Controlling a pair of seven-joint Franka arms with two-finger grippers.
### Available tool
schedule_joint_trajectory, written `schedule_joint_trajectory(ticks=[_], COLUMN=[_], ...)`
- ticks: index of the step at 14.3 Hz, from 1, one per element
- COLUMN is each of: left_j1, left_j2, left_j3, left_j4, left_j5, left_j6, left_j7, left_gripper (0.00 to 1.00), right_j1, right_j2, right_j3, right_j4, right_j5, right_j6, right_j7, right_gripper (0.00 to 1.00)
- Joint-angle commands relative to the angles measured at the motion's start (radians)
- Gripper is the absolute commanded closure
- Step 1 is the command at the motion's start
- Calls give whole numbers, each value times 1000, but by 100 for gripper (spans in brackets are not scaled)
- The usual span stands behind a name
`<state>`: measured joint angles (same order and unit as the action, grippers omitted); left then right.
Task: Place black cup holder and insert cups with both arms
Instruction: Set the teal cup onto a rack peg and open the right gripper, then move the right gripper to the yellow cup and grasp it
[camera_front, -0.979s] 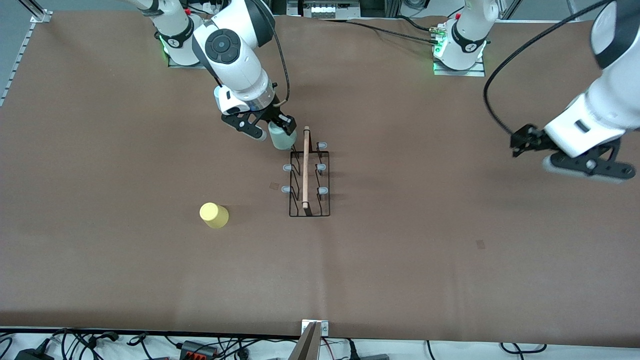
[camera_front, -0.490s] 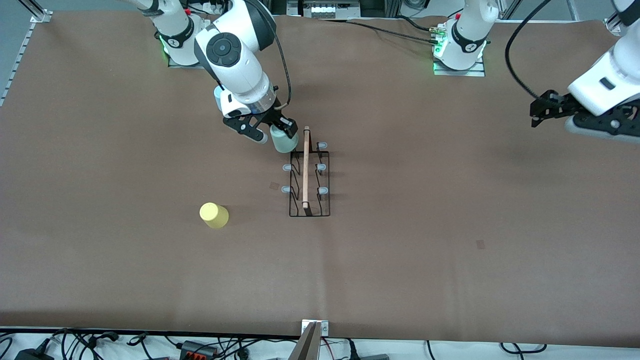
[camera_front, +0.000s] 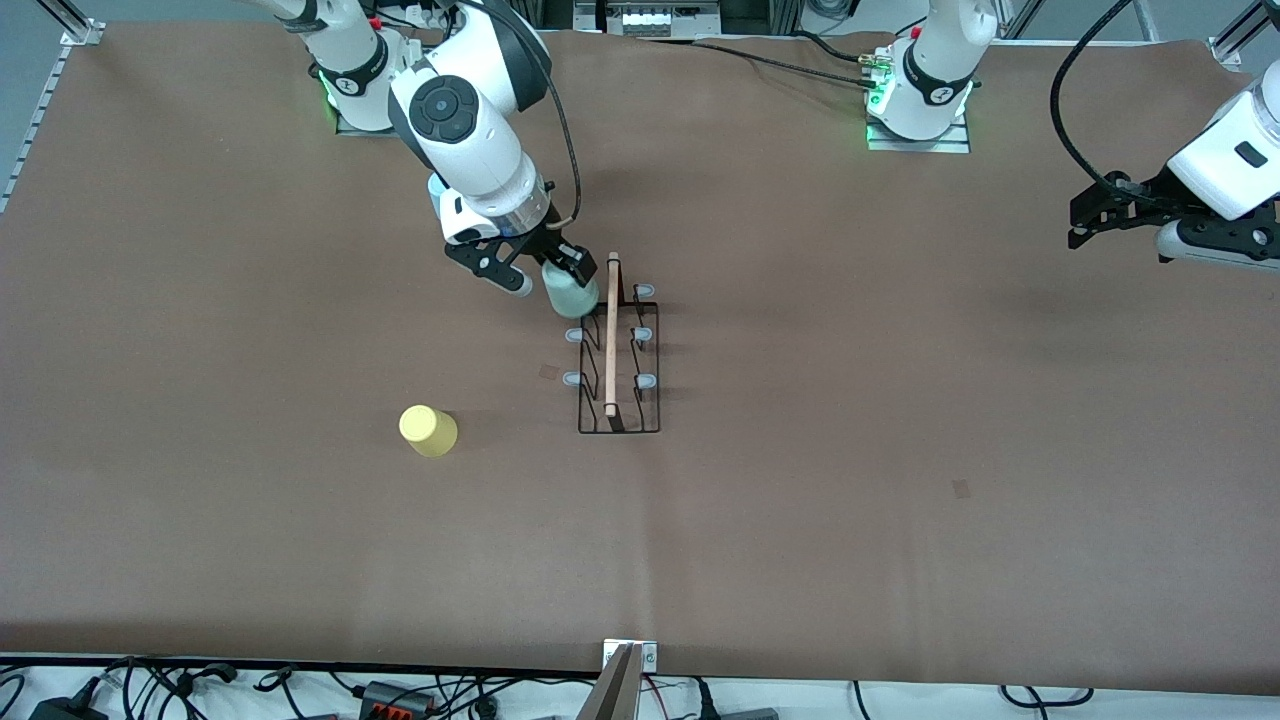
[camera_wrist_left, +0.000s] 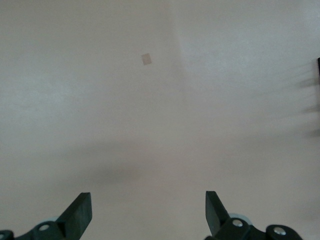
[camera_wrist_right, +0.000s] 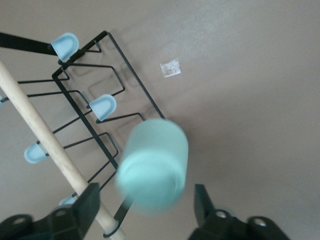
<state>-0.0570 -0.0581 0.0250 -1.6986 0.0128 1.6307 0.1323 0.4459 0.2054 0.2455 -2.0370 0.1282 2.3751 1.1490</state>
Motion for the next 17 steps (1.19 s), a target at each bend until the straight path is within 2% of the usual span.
schedule_joint_trajectory(ticks=[1,3,5,6,9,11,13,17], left_j1=[-12,-14,-12,-12,-12,-12,-14,-12], left_j2=[12,12,12,12,12,12,12,20], left_j3=[0,-2,-2,0,0,-2,-4,0], left_j4=[26,28,28,28,28,28,30,54], left_j5=[-22,-22,-22,-24,-24,-22,-22,-22], left_j6=[-15,-17,-26,-26,-29,-35,-45,-64], left_j7=[-19,-22,-19,-19,-19,-19,-20,-14], left_gripper=[0,0,0,0,0,0,0,0], right_j1=[-10,-51,-137,-166,-193,-193,-187,-188], right_j2=[-20,-50,-61,-57,8,86,152,250], right_j3=[-44,-72,-80,-104,-211,-244,-275,-278], right_j4=[24,24,21,21,26,64,70,96], right_j5=[-7,-9,-9,-9,-7,-7,-12,-6], right_j6=[-13,-62,-80,-83,-68,-13,68,210], right_j7=[-86,-194,-405,-528,-856,-1015,-1103,-1132], right_gripper=[0,0,0,0,0,0,0,0])
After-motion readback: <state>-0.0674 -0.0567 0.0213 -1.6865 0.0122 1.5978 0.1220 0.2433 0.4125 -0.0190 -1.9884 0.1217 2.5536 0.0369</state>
